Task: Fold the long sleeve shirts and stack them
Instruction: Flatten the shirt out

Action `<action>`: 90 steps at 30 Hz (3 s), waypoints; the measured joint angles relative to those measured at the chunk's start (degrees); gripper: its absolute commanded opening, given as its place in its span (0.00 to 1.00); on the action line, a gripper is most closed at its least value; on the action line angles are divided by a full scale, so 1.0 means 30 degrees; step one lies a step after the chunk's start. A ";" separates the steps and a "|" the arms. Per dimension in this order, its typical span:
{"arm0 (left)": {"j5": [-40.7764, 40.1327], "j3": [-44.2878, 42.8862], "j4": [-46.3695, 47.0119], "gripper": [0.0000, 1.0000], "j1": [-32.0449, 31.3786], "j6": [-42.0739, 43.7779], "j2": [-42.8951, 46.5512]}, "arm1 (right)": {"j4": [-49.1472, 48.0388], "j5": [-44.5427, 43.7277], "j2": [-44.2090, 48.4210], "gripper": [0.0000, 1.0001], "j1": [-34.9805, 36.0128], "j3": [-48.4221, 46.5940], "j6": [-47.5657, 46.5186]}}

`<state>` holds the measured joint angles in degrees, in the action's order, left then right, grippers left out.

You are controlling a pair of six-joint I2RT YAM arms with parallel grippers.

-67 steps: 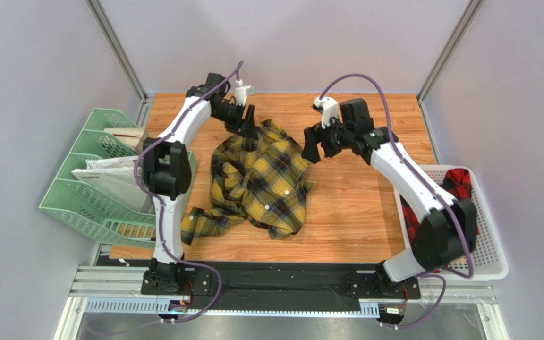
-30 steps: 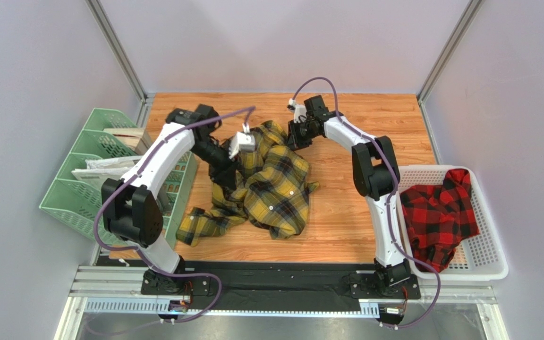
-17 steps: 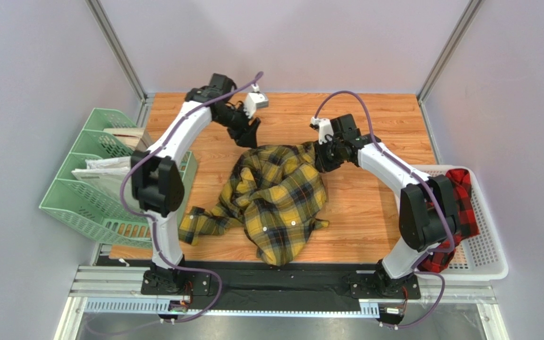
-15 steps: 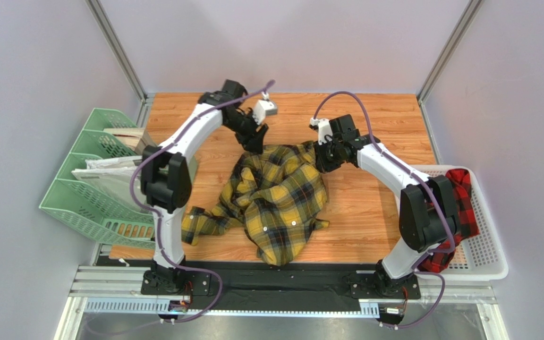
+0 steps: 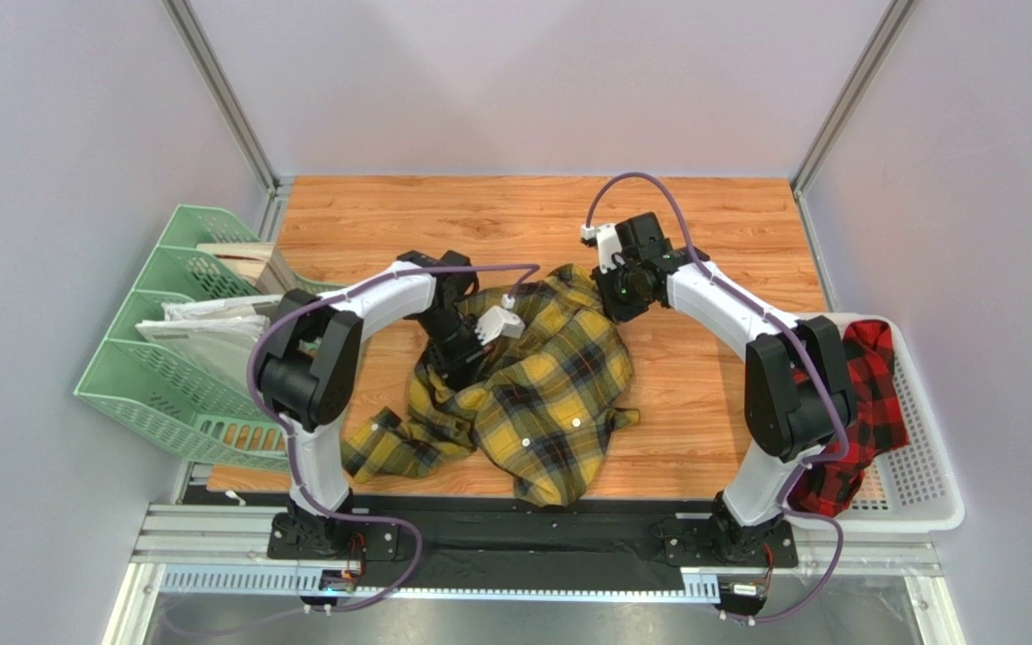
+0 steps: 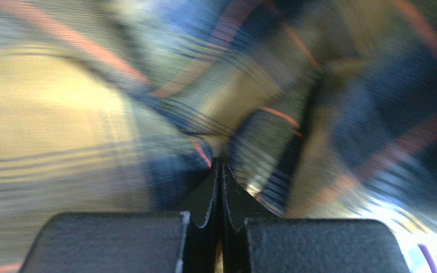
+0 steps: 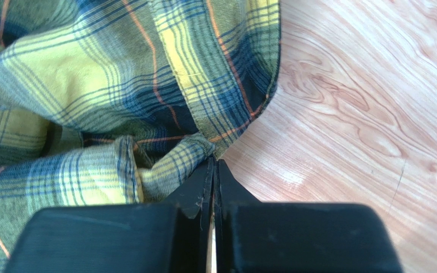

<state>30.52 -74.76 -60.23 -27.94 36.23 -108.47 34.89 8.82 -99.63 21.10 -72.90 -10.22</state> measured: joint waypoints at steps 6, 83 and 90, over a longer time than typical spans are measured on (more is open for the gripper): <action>0.2630 0.0401 -0.2572 0.43 -0.0546 0.2324 0.1049 | 0.2834 0.3206 0.0102 0.75 -0.1763 -0.1566 -0.1494; 0.8969 -0.2062 1.6575 0.70 0.1348 0.3439 -0.0532 | -0.3832 -0.2812 0.4575 0.00 0.6047 0.2055 -0.6368; 0.8247 0.0066 1.9300 0.64 0.1188 0.3818 -0.0182 | -0.4371 -0.3388 0.4932 0.00 0.6360 0.2419 -0.6477</action>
<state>55.27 -74.56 -2.33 -24.38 47.68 -109.01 21.78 -1.34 -84.84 40.18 -65.65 -29.65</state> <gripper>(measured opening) 0.512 0.005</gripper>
